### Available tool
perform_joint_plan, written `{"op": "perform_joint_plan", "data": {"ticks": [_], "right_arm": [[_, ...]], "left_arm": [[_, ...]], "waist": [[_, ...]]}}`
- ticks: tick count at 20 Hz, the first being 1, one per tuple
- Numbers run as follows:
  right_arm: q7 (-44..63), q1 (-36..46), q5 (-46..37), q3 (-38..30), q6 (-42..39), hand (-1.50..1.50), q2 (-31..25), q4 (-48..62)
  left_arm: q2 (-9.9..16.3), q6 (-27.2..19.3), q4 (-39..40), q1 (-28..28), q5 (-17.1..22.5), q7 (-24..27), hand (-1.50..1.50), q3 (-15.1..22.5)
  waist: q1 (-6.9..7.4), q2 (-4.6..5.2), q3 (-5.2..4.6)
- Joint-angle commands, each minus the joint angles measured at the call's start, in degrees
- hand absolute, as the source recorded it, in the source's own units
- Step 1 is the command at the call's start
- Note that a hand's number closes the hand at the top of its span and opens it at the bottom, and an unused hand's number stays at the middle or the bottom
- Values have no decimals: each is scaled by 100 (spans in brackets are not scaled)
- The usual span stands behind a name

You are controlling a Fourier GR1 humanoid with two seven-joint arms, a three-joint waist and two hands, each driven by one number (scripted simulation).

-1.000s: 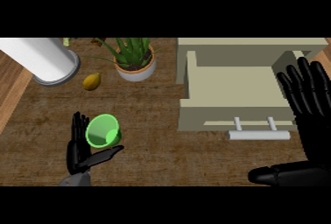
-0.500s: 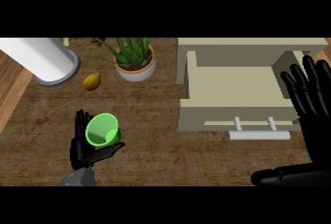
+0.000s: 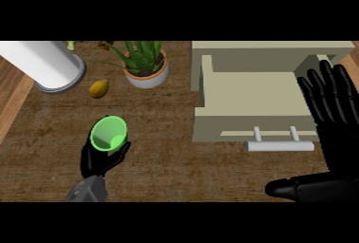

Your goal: Pick up the cup, place it into the drawer and close the drawer

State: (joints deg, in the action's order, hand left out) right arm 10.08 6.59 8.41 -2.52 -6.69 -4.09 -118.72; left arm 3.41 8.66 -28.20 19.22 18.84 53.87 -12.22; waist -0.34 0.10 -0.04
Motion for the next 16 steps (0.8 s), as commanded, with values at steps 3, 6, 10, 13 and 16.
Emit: {"op": "perform_joint_plan", "data": {"ticks": [3,6,10,13,16], "right_arm": [[-11,-103,31,3,-58,-150,-19,-90],[-36,-329,21,28,-175,-150,-64,-202],[444,173,-187,183,213,-150,24,-318],[226,-61,-24,68,58,-150,7,-315],[-294,-33,-306,255,40,-150,183,135]], "left_arm": [[-64,221,-42,19,-66,414,150,103],[35,-62,293,369,-140,753,150,-38],[-20,-80,-209,-13,-195,705,150,113],[332,252,47,117,-289,740,150,110],[452,543,110,-112,-383,1100,150,170]], "waist": [[14,-8,3],[-9,-1,1],[35,-14,3],[10,-7,2],[23,2,0]]}}
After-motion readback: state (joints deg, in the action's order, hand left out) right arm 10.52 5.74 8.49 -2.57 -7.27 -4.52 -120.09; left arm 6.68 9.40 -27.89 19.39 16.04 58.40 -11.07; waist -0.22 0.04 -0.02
